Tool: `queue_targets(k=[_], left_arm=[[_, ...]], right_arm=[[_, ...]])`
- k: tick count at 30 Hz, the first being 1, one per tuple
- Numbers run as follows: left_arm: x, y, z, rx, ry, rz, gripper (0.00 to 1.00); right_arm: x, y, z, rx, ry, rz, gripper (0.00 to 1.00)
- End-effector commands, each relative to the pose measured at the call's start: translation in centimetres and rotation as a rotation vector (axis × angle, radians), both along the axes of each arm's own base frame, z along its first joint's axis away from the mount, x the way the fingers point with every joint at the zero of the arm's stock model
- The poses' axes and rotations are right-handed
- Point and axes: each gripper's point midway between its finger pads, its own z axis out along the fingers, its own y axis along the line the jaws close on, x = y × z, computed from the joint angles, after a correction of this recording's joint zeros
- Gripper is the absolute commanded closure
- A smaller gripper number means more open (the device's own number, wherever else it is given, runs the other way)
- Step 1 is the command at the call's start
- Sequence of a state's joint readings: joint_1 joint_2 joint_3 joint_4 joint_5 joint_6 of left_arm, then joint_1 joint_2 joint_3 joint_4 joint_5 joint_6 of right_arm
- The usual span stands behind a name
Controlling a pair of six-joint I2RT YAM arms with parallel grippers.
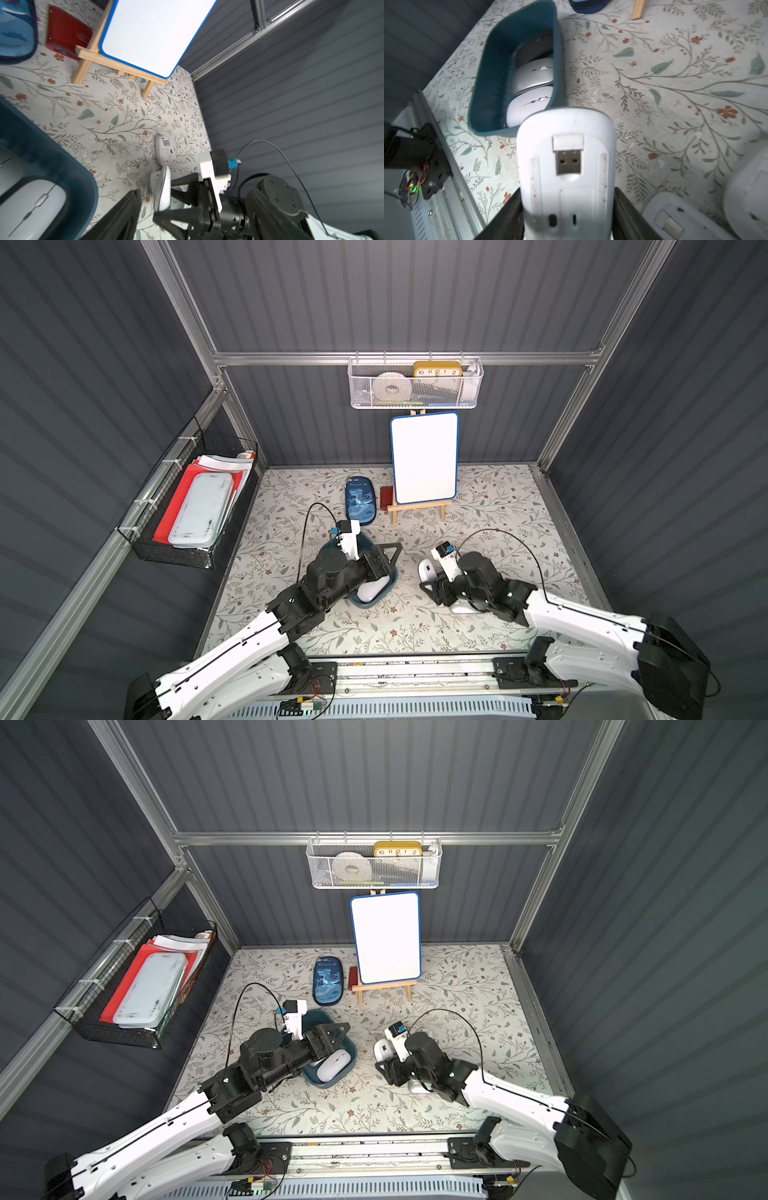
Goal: Put the mouse in the storage box
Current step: Pick up the mouse from the center of the board.
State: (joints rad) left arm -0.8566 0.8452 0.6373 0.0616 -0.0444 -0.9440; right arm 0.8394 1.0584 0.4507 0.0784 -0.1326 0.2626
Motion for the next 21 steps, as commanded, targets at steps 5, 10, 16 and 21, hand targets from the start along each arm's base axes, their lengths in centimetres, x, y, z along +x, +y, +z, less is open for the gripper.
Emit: queue_targets(k=[5, 10, 16, 21], left_arm=[[0.7, -5.5, -1.7, 0.031, 0.021, -0.193, 0.18], [0.9, -7.0, -3.6, 0.063, 0.069, -0.24, 0.16], [-0.2, -8.4, -6.1, 0.1, 0.128, -0.298, 0.16], [-1.8, -9.8, -8.4, 0.149, 0.169, -0.351, 0.19]], right_arm=[[-2.2, 0.9, 3.3, 0.118, -0.221, 0.127, 0.56], [-2.4, 0.5, 3.4, 0.099, -0.233, 0.131, 0.56], [-2.2, 0.7, 3.1, 0.09, -0.224, 0.127, 0.55], [-2.2, 0.7, 3.0, 0.086, -0.222, 0.13, 0.55]])
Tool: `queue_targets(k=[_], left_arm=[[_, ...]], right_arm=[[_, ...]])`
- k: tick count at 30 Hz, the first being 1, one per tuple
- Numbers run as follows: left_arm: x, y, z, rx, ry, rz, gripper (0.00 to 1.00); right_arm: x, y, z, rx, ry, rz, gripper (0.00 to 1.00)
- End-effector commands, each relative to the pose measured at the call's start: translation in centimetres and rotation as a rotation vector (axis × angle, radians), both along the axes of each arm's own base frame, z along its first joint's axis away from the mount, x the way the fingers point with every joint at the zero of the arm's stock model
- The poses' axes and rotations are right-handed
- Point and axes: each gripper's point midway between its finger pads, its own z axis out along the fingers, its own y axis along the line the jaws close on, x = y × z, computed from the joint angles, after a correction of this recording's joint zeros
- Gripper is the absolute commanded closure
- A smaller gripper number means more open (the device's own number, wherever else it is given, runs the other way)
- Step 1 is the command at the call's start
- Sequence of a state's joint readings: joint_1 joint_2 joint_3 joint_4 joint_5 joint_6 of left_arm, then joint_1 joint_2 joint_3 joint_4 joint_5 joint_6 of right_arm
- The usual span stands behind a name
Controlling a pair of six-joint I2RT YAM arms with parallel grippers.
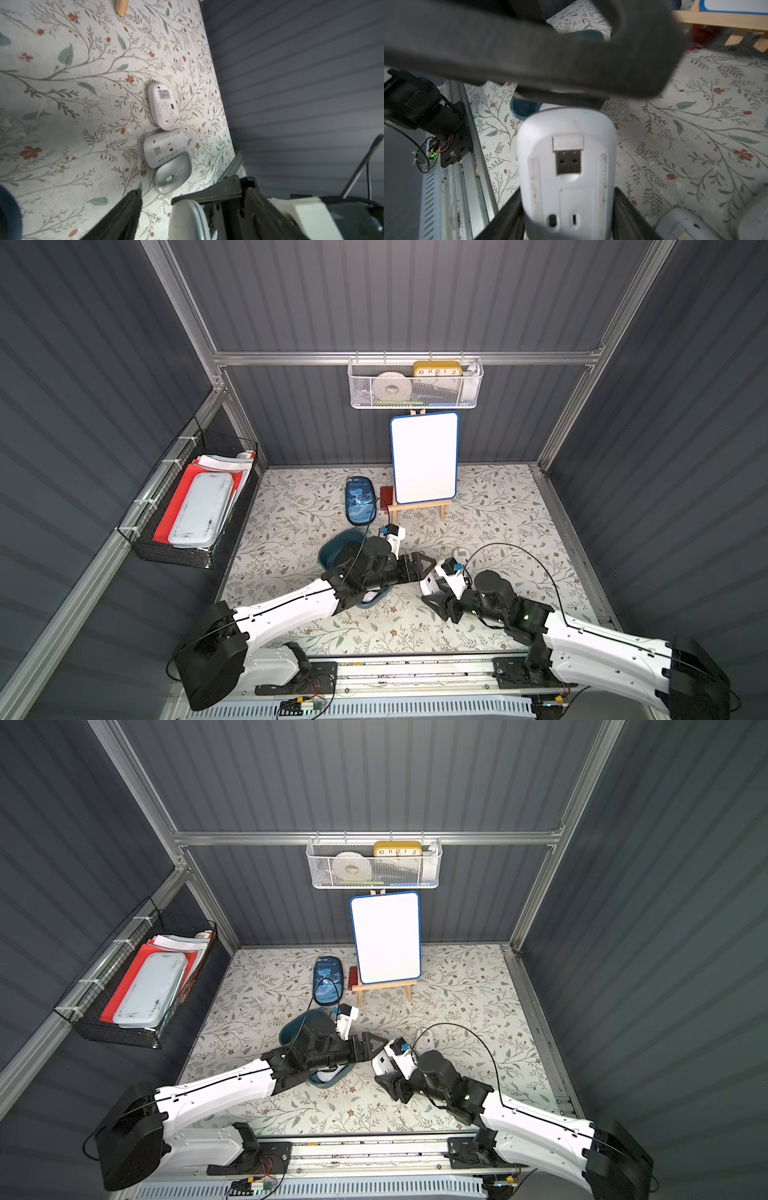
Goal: Put the mouse in the storage box
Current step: Pick up the mouse from the center of the board.
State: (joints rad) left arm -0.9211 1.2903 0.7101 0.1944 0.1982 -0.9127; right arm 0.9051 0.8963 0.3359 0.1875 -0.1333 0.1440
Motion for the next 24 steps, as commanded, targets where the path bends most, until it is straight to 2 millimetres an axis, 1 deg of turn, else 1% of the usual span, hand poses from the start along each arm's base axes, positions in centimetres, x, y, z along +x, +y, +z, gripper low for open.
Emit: queue_targets(k=[1, 3, 4, 8, 11, 14, 15, 16, 18, 20, 22, 24], left_arm=[[-0.7, -1.3, 0.0, 0.007, -0.008, -0.055, 0.21], [-0.6, -1.3, -1.0, 0.041, 0.011, -0.05, 0.26], [-0.6, -1.3, -1.2, 0.05, 0.015, -0.046, 0.28], [-0.4, -1.7, -0.9, 0.051, 0.013, -0.047, 0.41], [-0.5, -1.8, -0.9, 0.062, 0.017, -0.05, 0.57], [-0.8, -1.5, -1.1, 0.081, 0.023, -0.057, 0.67], [-0.9, -1.4, -1.1, 0.084, 0.025, -0.057, 0.68], [-1.0, -1.3, -1.1, 0.086, 0.028, -0.06, 0.66], [-1.2, -1.1, -0.9, 0.086, 0.03, -0.063, 0.55], [-1.4, -1.0, -0.7, 0.077, 0.03, -0.064, 0.5], [-1.5, -1.0, -0.4, 0.069, 0.029, -0.064, 0.5], [-1.5, -0.9, -0.8, 0.078, 0.037, -0.064, 0.55]], right_arm=[[0.3, 0.4, 1.0, 0.02, -0.031, 0.004, 0.55], [0.3, 0.4, 1.1, 0.022, -0.032, 0.005, 0.55], [0.2, 0.4, 0.9, 0.02, -0.03, 0.007, 0.55], [0.3, 0.4, 1.0, 0.02, -0.032, 0.003, 0.55], [0.3, 0.4, 0.9, 0.018, -0.03, 0.002, 0.55], [0.4, 0.4, 0.9, 0.017, -0.03, -0.001, 0.55], [0.4, 0.4, 0.9, 0.016, -0.03, -0.001, 0.55], [0.4, 0.4, 0.9, 0.016, -0.029, -0.003, 0.55], [0.4, 0.4, 0.9, 0.015, -0.029, -0.004, 0.55], [0.4, 0.4, 0.8, 0.014, -0.028, -0.004, 0.55], [0.4, 0.5, 0.8, 0.012, -0.027, -0.003, 0.55], [0.5, 0.6, 0.8, 0.01, -0.024, -0.003, 0.55]])
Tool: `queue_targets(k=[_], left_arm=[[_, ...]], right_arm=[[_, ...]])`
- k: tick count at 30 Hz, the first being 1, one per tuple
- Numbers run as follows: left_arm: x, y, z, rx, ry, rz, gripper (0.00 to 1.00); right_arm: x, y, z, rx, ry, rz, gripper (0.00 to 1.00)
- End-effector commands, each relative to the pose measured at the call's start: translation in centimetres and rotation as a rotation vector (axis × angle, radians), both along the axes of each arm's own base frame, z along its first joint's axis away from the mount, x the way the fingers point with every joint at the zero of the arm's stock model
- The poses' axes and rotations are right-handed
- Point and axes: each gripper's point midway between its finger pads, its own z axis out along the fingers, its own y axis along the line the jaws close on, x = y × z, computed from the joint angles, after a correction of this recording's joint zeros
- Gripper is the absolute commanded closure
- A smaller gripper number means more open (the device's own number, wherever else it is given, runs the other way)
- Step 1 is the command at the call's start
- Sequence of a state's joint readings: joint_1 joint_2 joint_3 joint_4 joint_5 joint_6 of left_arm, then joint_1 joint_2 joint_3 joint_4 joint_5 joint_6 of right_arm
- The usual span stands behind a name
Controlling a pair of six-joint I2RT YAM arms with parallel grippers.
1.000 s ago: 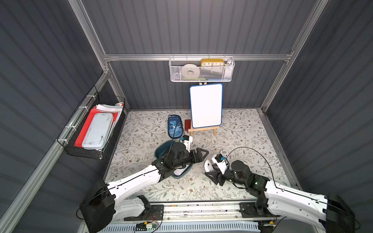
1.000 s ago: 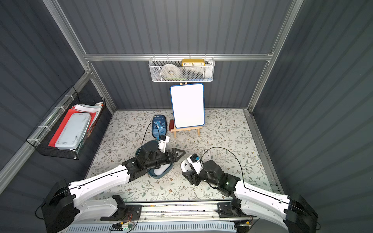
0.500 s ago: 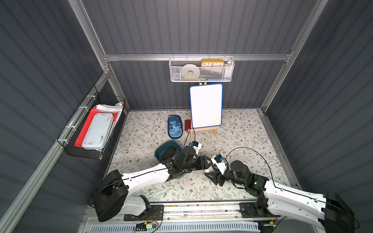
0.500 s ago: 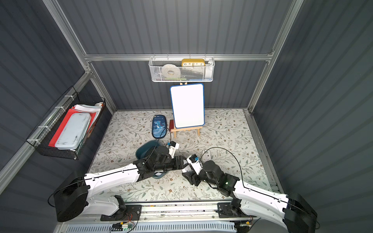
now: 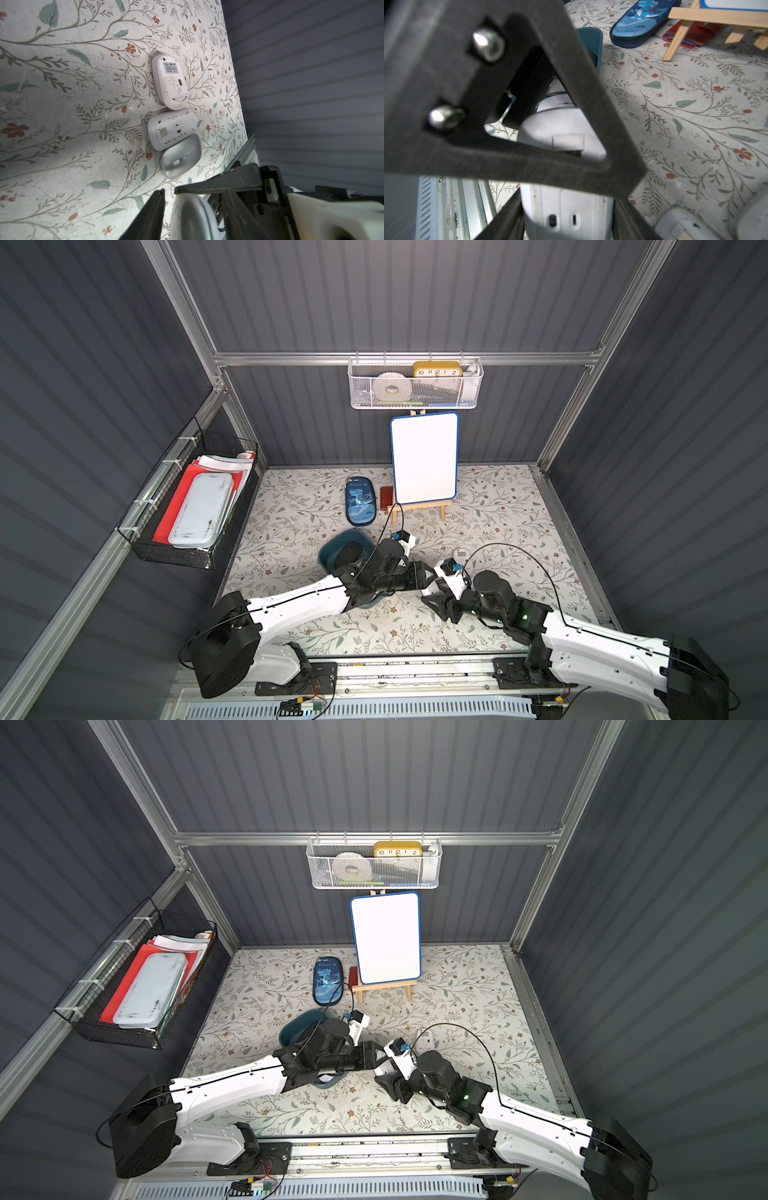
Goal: Put the mouse in the storage box
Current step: Pick up the mouse from the center of the board, then place the mouse in the storage box.
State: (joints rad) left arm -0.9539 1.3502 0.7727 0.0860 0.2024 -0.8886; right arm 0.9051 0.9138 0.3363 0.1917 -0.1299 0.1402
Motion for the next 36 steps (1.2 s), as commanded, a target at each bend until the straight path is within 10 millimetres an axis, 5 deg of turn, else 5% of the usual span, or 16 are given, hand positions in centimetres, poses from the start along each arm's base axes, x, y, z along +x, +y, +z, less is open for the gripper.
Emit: queue_targets(k=[1, 11, 16, 18, 27, 30, 36], left_arm=[[-0.5, 0.0, 0.7, -0.009, -0.002, -0.017, 0.58], [-0.3, 0.0, -1.0, 0.052, 0.017, 0.011, 0.98], [1.6, 1.6, 0.8, 0.114, -0.032, 0.137, 1.0], [2.7, 3.3, 1.3, 0.177, -0.035, 0.242, 1.0], [9.7, 13.2, 4.8, 0.515, -0.124, 0.644, 1.0], [10.8, 17.3, 4.3, 0.707, -0.104, 0.774, 1.0], [12.5, 22.6, 2.4, 0.952, -0.064, 0.905, 1.0]], right_arm=[[0.4, 0.6, 1.2, 0.023, -0.028, 0.0, 0.55], [0.5, 0.6, 1.0, 0.016, -0.024, -0.001, 0.53], [1.0, 0.2, 0.9, 0.008, -0.026, -0.042, 0.18], [1.2, 0.0, 0.9, 0.005, -0.026, -0.06, 0.02], [1.4, -0.3, 0.7, -0.004, -0.026, -0.081, 0.01], [1.5, -0.3, 0.7, -0.004, -0.024, -0.085, 0.01], [1.9, -0.5, 0.4, -0.013, -0.019, -0.116, 0.01]])
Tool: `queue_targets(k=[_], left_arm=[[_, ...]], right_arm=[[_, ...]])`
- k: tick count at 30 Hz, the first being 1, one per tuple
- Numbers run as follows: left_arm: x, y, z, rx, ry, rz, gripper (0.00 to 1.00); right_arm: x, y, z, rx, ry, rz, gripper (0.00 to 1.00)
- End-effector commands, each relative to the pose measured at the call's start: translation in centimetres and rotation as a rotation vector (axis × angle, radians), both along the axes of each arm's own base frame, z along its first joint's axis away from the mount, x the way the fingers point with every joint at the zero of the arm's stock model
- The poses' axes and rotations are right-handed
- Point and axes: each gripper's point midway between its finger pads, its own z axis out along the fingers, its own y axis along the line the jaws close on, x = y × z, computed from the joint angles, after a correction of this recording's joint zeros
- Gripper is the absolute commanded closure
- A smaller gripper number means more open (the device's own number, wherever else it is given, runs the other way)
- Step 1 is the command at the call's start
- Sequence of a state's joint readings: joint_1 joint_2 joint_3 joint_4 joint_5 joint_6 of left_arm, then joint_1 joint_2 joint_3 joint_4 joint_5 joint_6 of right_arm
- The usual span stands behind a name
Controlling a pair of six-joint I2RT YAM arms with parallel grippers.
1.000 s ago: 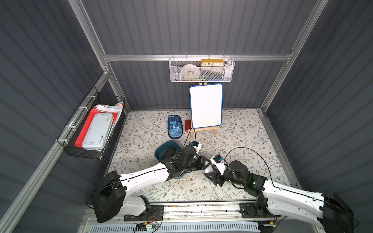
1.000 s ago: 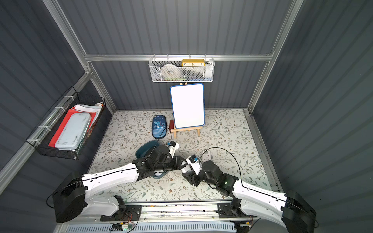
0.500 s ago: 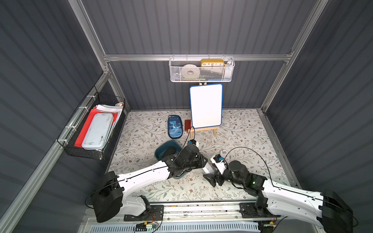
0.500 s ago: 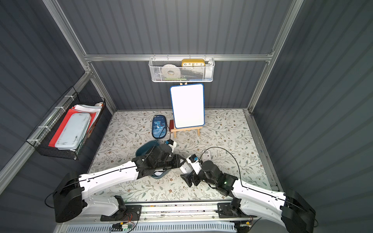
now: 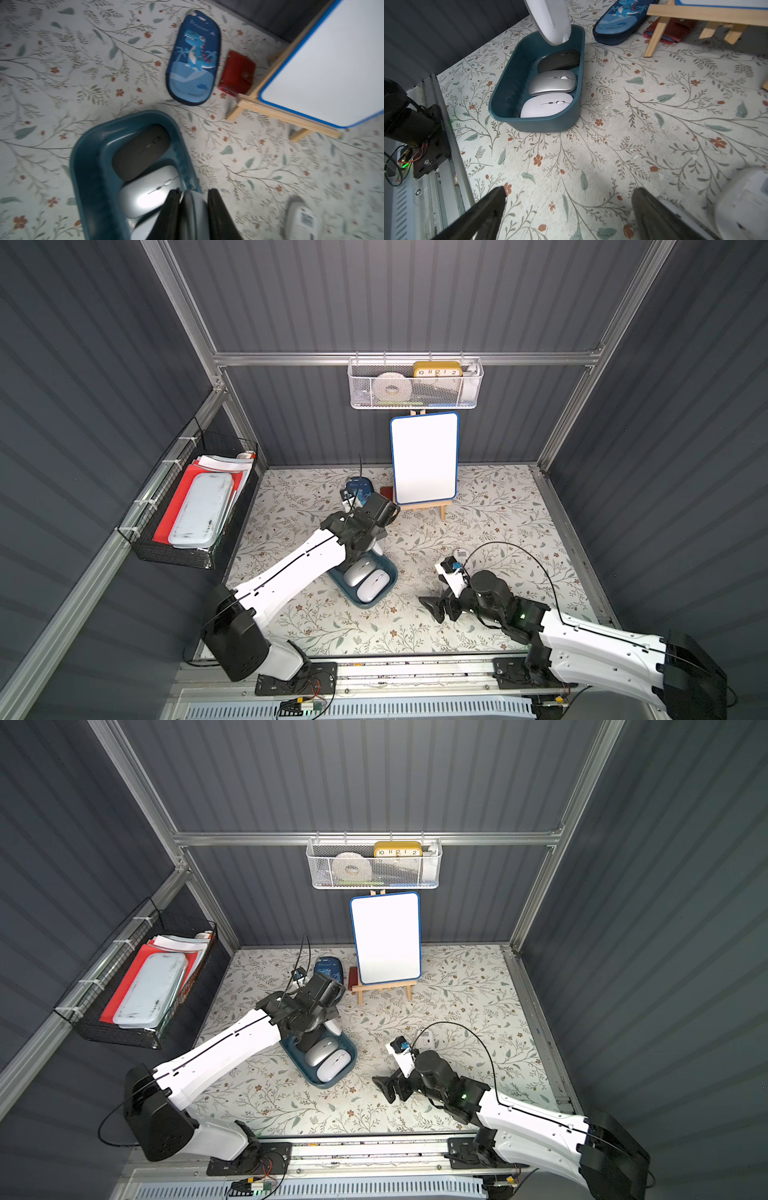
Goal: Put the mouse in the storage box
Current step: Place the mouse in the storage box.
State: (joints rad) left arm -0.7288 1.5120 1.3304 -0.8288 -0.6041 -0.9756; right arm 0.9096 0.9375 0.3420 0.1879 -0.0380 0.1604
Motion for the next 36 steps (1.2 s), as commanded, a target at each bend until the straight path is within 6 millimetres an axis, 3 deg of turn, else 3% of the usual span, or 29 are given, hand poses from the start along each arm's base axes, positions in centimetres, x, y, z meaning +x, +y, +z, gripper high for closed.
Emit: queue_targets(k=[1, 11, 23, 24, 29, 31, 36], left_arm=[[-0.6, 5.5, -1.5, 0.225, 0.08, 0.127, 1.0], [1.2, 10.1, -6.3, 0.479, 0.207, 0.241, 1.0], [2.3, 10.3, -10.6, 0.626, 0.293, 0.23, 1.0], [3.2, 9.8, -10.0, 0.602, 0.267, 0.238, 0.99], [4.0, 8.5, -10.1, 0.537, 0.252, 0.219, 0.71], [4.3, 8.0, -10.1, 0.508, 0.25, 0.199, 0.69], [4.3, 7.5, -9.8, 0.468, 0.239, 0.179, 0.52]], right_arm=[[0.7, 0.2, 1.0, 0.018, -0.014, -0.033, 0.01], [0.8, 0.4, 0.8, 0.011, -0.007, -0.031, 0.01], [0.8, 0.3, 0.7, 0.008, -0.005, -0.03, 0.01], [0.8, 0.4, 0.7, 0.009, -0.006, -0.03, 0.01], [0.7, 0.4, 0.8, 0.012, -0.005, -0.028, 0.01], [0.7, 0.3, 0.8, 0.011, -0.006, -0.03, 0.01], [0.8, 0.4, 0.7, 0.008, -0.006, -0.031, 0.01]])
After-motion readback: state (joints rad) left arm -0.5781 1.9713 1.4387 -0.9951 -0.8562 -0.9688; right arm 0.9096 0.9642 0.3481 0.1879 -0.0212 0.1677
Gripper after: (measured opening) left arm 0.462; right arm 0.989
